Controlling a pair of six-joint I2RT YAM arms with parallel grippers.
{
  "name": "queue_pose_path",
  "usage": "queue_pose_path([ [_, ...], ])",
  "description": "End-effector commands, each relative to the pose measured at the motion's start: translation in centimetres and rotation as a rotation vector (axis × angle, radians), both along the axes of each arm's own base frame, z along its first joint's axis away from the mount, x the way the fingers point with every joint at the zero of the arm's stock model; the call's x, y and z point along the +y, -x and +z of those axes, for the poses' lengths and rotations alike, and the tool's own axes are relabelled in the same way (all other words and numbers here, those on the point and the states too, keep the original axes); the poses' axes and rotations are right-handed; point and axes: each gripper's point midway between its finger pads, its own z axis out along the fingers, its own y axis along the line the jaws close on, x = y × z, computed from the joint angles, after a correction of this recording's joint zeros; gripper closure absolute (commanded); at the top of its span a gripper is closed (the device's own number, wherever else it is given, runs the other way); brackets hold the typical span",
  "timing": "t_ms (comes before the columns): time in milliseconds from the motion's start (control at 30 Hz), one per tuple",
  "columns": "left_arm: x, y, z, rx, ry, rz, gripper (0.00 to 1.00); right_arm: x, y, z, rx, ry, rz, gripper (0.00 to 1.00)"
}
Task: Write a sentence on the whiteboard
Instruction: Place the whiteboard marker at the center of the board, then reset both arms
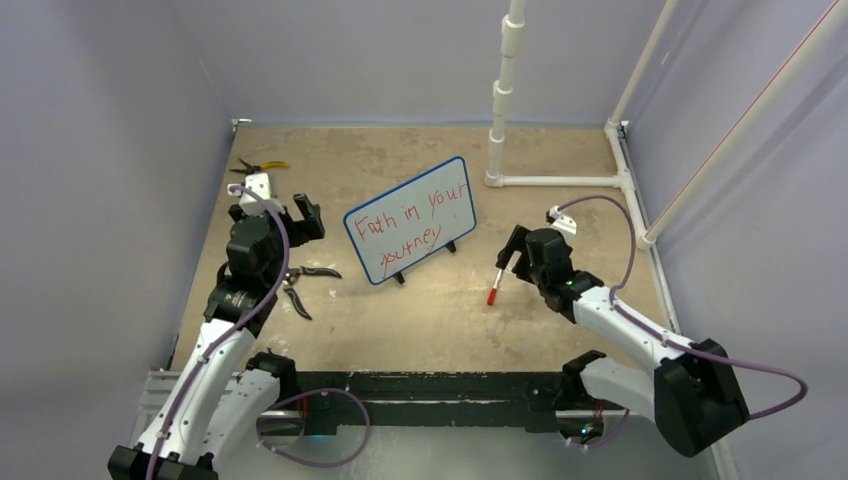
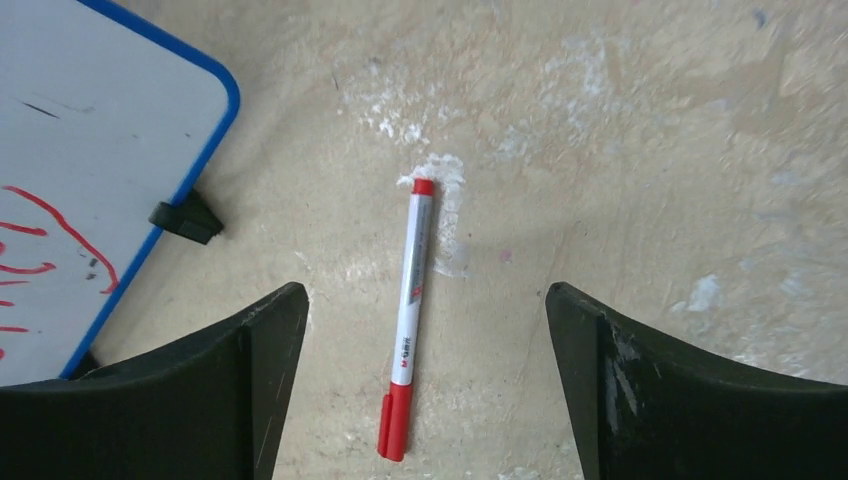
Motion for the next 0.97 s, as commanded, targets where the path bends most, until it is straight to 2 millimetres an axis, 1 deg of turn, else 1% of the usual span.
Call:
queue_pose_path([
  [0,1.8,0.3,2.7,-0.041,0.034,0.109,0.06,-1.7,-1.7,5.9,-0.139,0.043,-0.072,0.07],
  [33,2.2,0.4,2.9,-0.032,0.033,0.133,0.05,-1.9,-1.8,7.0,-0.169,0.046,-0.072,0.05],
  [133,2.9,0.5,3.1,-0.021,0.032,0.177,0.04,-2.5,-1.8,11.4,-0.306,0.047,-0.061,0.03],
  [267,2.8,0.4,3.5,-0.020,0.020,0.164,0.03,-3.1,-1.1,16.8,-0.514,0.067,-0.010,0.03],
  [400,2.5,0.7,3.7,-0.038,0.004,0.133,0.03,-2.9,0.4,20.7,-0.693,0.020,0.035,0.03],
  [467,2.4,0.8,4.0,-0.051,0.000,0.121,0.03,-3.2,1.2,21.6,-0.747,0.010,0.041,0.03],
  [600,2.2,1.0,4.2,-0.065,-0.007,0.107,0.02,-3.3,2.3,22.7,-0.809,0.000,0.060,0.03],
  [733,2.4,1.0,4.1,-0.062,-0.014,0.113,0.01,-3.5,2.6,23.0,-0.830,-0.001,0.059,0.03],
  [933,2.4,0.8,3.4,-0.036,-0.021,0.119,0.01,-3.6,2.4,22.9,-0.815,0.004,0.050,0.03],
])
